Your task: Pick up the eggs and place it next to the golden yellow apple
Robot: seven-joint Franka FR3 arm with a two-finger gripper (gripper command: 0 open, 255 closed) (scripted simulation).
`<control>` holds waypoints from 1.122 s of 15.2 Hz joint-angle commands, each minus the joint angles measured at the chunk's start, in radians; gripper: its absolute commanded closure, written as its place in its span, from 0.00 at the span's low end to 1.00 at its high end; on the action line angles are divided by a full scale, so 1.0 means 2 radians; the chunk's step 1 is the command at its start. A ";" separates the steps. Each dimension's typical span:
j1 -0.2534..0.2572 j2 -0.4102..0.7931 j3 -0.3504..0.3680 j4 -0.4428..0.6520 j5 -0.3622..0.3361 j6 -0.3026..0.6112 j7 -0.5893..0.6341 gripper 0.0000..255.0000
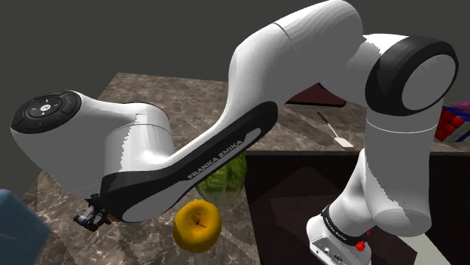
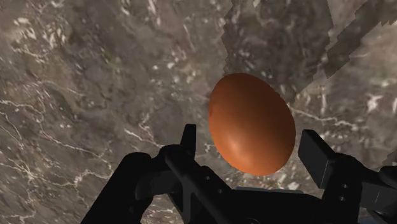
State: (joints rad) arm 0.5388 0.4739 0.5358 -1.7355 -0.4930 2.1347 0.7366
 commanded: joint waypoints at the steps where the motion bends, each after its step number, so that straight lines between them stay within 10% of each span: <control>1: 0.000 0.000 0.000 0.000 0.000 0.000 0.000 0.00; 17: -0.002 -0.030 0.014 0.020 0.024 -0.046 -0.014 0.00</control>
